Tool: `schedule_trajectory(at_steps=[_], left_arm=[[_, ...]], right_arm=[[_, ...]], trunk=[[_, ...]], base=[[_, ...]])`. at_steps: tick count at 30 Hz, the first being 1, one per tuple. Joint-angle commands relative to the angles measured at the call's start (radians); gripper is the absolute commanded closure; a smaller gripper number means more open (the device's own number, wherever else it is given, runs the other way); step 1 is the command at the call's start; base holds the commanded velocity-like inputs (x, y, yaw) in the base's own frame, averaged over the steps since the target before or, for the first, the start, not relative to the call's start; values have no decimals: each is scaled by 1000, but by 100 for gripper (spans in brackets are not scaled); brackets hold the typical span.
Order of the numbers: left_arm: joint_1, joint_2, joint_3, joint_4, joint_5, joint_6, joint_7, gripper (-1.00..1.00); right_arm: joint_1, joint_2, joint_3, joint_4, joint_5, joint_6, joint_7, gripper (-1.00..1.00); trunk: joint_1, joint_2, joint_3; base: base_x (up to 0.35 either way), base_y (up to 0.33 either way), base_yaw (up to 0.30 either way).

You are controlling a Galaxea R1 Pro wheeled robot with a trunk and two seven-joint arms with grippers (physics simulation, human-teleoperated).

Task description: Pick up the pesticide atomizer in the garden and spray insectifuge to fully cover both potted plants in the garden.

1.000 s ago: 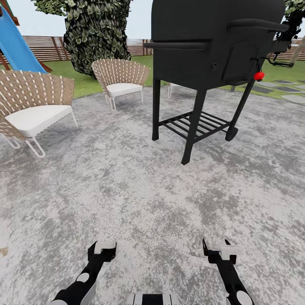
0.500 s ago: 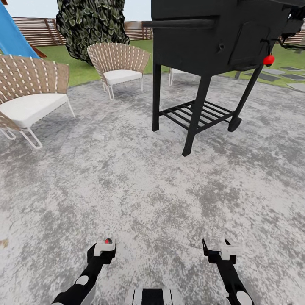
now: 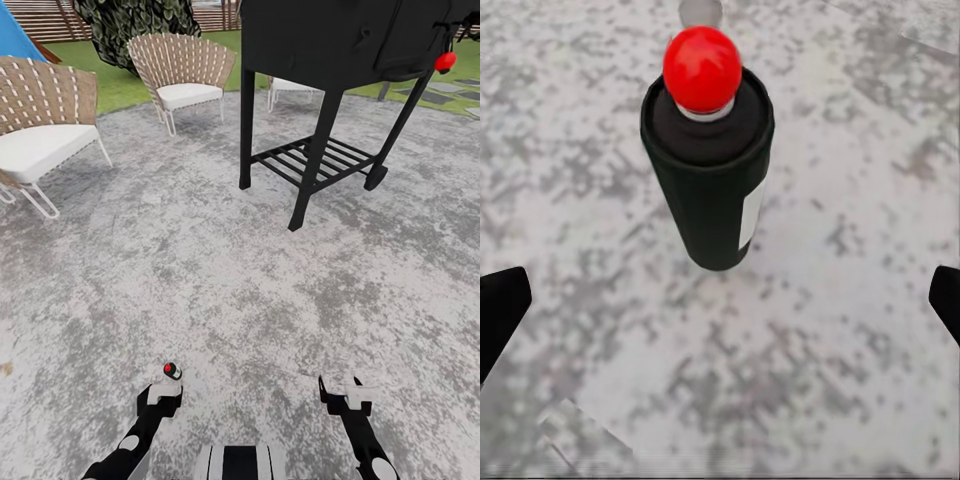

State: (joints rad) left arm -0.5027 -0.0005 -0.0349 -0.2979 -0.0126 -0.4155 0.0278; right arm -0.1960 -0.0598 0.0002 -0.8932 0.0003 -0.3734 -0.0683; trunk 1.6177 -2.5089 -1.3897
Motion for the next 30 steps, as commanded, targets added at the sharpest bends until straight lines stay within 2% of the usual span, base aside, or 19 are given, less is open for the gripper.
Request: schedule_trajectory(at_steps=[1, 12, 17, 30], left_arm=[[0, 0, -3, 1, -1, -3, 3, -100], [0, 0, -3, 0, -1, -3, 3, -100], [0, 0, -3, 0, -1, -3, 3, -100], [0, 0, -3, -3, -1, -3, 3, -100]], right_arm=[[0, 0, 1, 0, 0, -3, -4, -100], [0, -1, 1, 0, 0, -3, -4, -100], [0, 0, 1, 0, 0, -3, -4, -100], [0, -1, 1, -1, 0, -2, -4, -100]], trunk=[[0, 0, -2], [0, 0, -6], [0, 0, -6], [0, 0, -6]], base=[[0, 0, 0], [7, 0, 0], [173, 0, 0], [48, 0, 0]])
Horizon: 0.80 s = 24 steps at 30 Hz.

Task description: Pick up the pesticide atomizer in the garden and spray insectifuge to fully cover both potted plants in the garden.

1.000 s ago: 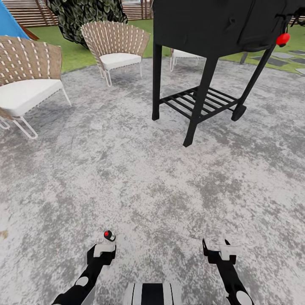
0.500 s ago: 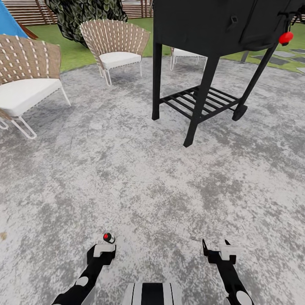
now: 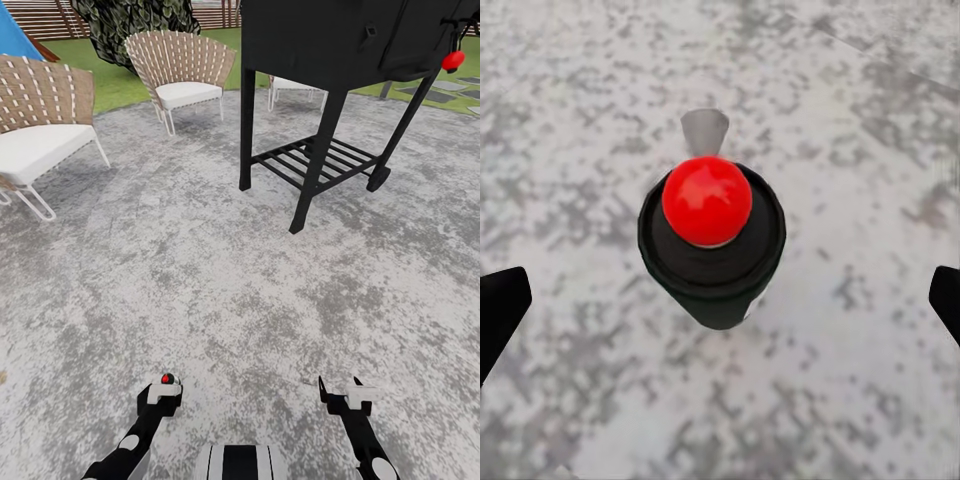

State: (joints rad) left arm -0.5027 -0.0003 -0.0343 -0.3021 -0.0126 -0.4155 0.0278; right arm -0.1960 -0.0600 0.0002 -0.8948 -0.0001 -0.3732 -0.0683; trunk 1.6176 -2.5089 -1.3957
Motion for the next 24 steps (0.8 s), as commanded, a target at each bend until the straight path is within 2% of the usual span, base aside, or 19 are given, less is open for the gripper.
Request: schedule_trajectory(at_steps=[1, 11, 19, 24], left_arm=[[0, 0, -4, 2, -1, -3, 3, -100], [0, -1, -4, 3, -1, -3, 3, -100], [0, -1, -4, 5, -1, -3, 3, -100], [0, 0, -3, 6, -1, -3, 3, -100]], right_arm=[[0, 0, 1, 0, 0, -3, -4, -100], [0, 0, 0, 0, 0, -3, -4, -100], [0, 0, 0, 0, 0, -2, -4, -100], [0, 0, 0, 0, 0, -2, -4, -100]], trunk=[[0, 0, -1], [0, 0, -1], [4, -2, -40], [4, -2, -45]], base=[[24, 0, 0], [4, 0, 0], [0, 0, 0], [0, 0, 0]])
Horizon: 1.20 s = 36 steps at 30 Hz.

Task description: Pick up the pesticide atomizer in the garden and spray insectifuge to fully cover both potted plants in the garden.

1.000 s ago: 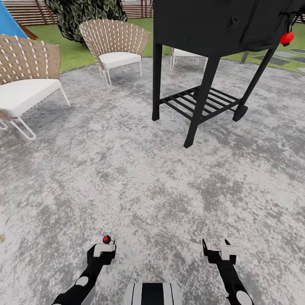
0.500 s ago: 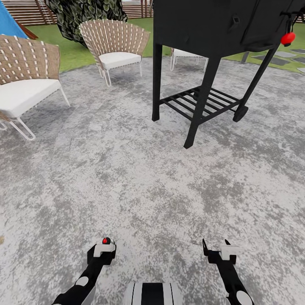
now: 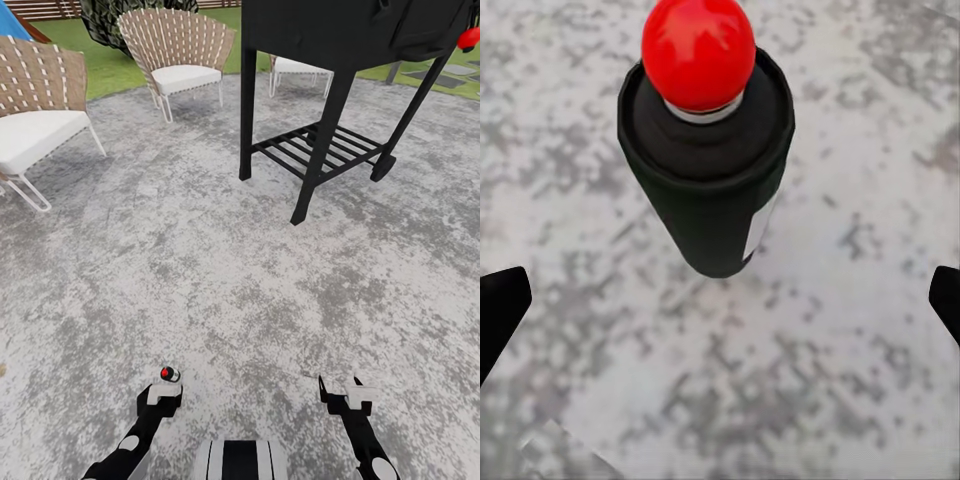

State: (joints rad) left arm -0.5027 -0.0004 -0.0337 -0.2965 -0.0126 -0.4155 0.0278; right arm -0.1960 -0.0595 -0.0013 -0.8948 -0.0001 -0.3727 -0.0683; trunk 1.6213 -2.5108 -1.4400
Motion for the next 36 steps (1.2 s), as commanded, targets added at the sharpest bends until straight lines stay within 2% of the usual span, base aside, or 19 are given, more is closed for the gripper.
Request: schedule_trajectory(at_steps=[1, 11, 36], left_arm=[[0, 0, -3, 1, -1, -3, 3, -100], [0, 0, -2, 2, 4, -3, 3, -100], [0, 2, 0, 2, 6, -3, 3, -100]], right_arm=[[0, 0, 1, 0, 0, -3, -4, -100], [0, 0, 1, 1, 0, -3, -4, -100], [0, 0, 1, 2, 0, -3, -4, -100]], trunk=[[0, 0, -1], [0, 0, -1], [0, 0, -1]], base=[[0, 0, 0], [90, 0, 0], [18, 2, 0]])
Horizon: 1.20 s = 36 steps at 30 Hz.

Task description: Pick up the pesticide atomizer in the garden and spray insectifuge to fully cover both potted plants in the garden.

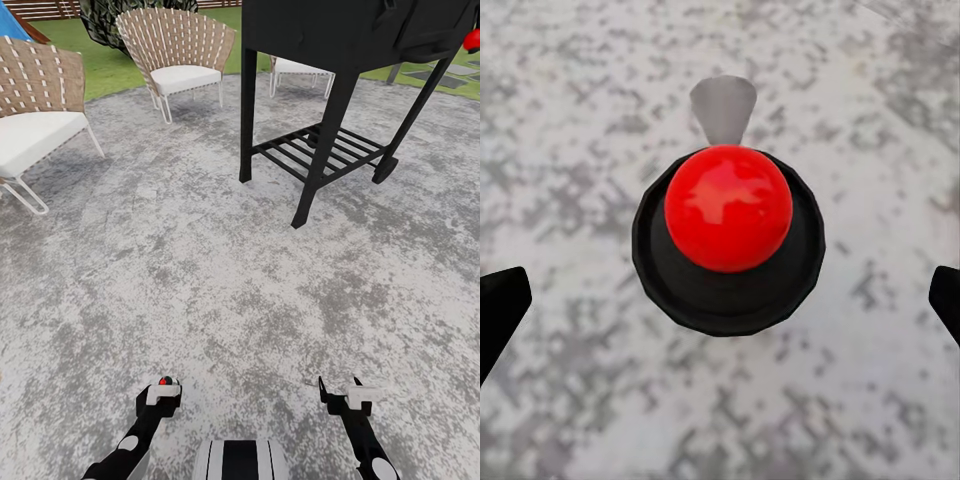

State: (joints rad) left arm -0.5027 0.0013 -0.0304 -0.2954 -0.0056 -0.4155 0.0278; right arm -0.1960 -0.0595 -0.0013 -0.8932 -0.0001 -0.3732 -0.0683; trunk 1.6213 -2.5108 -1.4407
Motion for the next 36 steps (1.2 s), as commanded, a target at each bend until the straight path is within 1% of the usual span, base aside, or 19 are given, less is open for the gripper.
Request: schedule_trajectory(at_steps=[1, 27, 28, 36], left_arm=[[0, 0, -3, 1, -1, -3, 3, -100], [0, 0, -2, -7, -1, -2, 4, -100], [0, 0, -2, -7, -1, -3, 4, 100], [-1, 2, -2, -10, 1, -2, 4, 100]], right_arm=[[0, 0, 1, 0, 0, -3, -4, -100], [0, 0, 1, 0, 1, -3, -4, -100], [0, 0, 1, 0, 1, -3, -4, -100], [0, 0, 1, 0, 1, -3, -4, -100]], trunk=[[0, 0, -1], [0, 0, -1], [0, 0, -1], [0, 0, -1]], base=[[0, 0, 0], [14, 0, 0], [0, 0, 0], [0, 0, 0]])
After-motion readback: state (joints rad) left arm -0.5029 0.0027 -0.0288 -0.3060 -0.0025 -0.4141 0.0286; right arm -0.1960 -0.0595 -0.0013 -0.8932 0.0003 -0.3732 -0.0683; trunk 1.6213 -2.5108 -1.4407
